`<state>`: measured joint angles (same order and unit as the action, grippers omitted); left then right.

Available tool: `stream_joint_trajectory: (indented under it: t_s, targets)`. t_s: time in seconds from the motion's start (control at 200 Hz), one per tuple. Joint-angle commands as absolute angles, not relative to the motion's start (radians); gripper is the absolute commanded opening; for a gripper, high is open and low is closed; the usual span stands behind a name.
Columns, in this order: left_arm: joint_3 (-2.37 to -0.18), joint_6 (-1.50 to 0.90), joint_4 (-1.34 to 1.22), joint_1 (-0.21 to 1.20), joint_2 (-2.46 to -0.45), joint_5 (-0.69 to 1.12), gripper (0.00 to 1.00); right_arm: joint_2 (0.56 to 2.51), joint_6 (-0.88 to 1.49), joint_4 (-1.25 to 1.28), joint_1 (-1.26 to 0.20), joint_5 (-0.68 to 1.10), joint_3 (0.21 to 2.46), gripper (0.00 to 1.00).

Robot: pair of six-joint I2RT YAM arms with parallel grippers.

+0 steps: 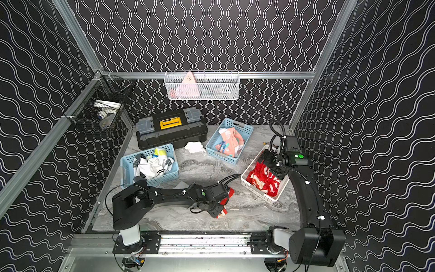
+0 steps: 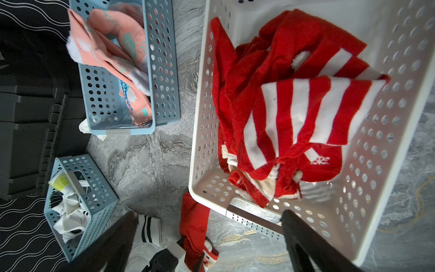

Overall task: Sort the socks into the basket by color
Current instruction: Pick up the sock at the center of the board.

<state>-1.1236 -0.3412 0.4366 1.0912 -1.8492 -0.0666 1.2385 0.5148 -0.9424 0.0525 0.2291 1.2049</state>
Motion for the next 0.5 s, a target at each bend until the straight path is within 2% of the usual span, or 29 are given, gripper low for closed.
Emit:
stream_joint_trajectory:
  t_s: [0.0,0.08,0.19,0.365,0.495]
  targets:
    - [-1.113,-0.347,0.442,1.095,-1.850,-0.041,0.39,1.236,0.527,-0.951,0.051,0.239,1.215,0.97]
    - [-1.113,-0.347,0.446,1.094,-1.834,-0.053,0.25,1.237,0.525,-0.952,0.051,0.246,1.219,0.97]
    - [-1.119,-0.342,0.449,1.094,-1.795,-0.069,0.13,1.236,0.522,-0.953,0.050,0.255,1.222,0.97]
    - [-1.163,-0.321,0.486,1.093,-1.713,-0.094,0.03,1.236,0.517,-0.958,0.045,0.272,1.217,0.97]
    - [-1.209,-0.311,0.516,1.082,-1.651,-0.097,0.01,1.237,0.515,-0.958,0.034,0.308,1.215,0.97]
